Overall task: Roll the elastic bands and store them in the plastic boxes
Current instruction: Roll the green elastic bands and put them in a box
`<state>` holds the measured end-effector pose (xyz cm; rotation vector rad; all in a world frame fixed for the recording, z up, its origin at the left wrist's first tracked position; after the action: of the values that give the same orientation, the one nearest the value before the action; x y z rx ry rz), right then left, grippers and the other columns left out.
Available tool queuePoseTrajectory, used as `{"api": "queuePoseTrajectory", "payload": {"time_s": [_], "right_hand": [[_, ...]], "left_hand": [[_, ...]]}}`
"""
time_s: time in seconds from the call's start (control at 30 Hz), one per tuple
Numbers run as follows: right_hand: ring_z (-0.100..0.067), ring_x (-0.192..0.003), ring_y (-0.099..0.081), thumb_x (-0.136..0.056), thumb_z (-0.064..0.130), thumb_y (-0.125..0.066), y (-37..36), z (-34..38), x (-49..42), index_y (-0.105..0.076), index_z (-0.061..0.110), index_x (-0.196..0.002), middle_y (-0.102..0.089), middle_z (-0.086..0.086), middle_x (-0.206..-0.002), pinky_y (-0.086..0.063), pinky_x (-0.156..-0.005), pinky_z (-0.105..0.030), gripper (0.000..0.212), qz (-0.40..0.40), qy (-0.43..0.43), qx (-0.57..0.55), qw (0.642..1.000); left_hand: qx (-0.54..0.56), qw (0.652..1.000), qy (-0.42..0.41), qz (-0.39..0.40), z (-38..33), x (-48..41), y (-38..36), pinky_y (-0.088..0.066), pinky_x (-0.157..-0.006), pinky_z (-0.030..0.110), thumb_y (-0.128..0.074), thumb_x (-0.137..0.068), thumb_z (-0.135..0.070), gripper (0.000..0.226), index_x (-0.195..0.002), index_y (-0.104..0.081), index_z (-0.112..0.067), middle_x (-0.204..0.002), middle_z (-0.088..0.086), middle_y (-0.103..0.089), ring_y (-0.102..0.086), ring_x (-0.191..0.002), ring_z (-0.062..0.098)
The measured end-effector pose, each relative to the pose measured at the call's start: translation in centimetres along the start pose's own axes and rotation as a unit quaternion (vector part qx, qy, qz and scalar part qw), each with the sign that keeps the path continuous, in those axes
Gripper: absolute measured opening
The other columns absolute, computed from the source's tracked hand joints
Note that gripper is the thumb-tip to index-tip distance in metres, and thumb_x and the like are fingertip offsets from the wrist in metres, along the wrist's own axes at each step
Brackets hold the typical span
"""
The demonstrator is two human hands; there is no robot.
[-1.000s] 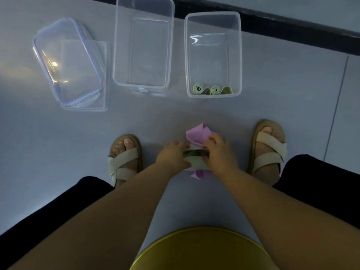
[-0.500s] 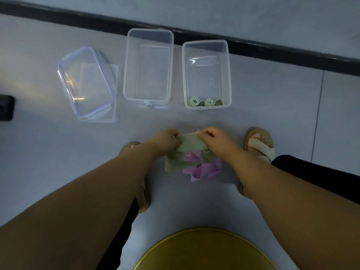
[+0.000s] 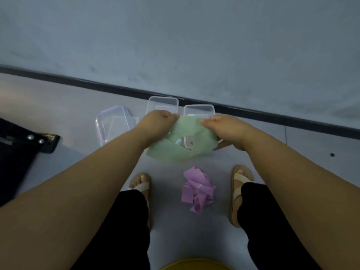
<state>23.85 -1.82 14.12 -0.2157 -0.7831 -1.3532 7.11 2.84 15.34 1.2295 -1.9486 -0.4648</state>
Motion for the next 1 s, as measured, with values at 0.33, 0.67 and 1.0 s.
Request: {"api": "queuePoseTrajectory", "payload": {"time_s": [0.33, 0.67, 1.0], "right_hand": [[-0.012, -0.058, -0.059, -0.084, 0.033, -0.063, 4.0, 4.2, 4.3, -0.062, 0.012, -0.092, -0.061, -0.002, -0.073, -0.049, -0.055, -0.025, 0.023, -0.032, 0.103, -0.332, 0.937], [-0.008, -0.061, -0.055, -0.091, 0.025, -0.057, 5.9, 3.8, 1.0, -0.062, 0.018, -0.094, -0.062, 0.004, -0.070, -0.046, -0.068, -0.029, 0.010, -0.109, 0.104, -0.402, 0.903], [-0.015, -0.091, -0.061, -0.089, 0.033, -0.059, 5.5, 3.0, -0.7, -0.064, 0.023, -0.093, -0.066, 0.001, -0.096, -0.051, -0.084, -0.035, 0.012, -0.077, 0.082, 0.061, 0.992]], "left_hand": [[0.220, 0.968, -0.050, -0.111, -4.4, 1.6, 2.8, -0.037, -0.066, 0.032, -0.047, -0.094, -0.043, 0.045, -0.076, -0.057, -0.003, -0.074, 0.009, -0.048, -0.042, -0.068, 0.018], [0.313, 0.947, -0.047, -0.054, -3.5, -1.1, 0.5, -0.047, -0.072, 0.034, -0.049, -0.094, -0.038, 0.037, -0.091, -0.069, -0.007, -0.079, 0.007, -0.064, -0.057, -0.075, 0.021], [0.556, 0.831, 0.000, -0.007, -4.6, -1.8, 1.5, -0.053, -0.059, 0.025, -0.044, -0.097, -0.034, 0.036, -0.100, -0.061, -0.002, -0.078, 0.010, -0.067, -0.059, -0.056, 0.014]]}}
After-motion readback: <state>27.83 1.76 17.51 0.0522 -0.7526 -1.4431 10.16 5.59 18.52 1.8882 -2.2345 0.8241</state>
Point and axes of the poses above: each hand's wrist, its own x-axis away from the middle knuckle, its own y-axis out of the back of the hand, z = x × y, the point moved 4 cm from there along -x, towards the middle knuckle
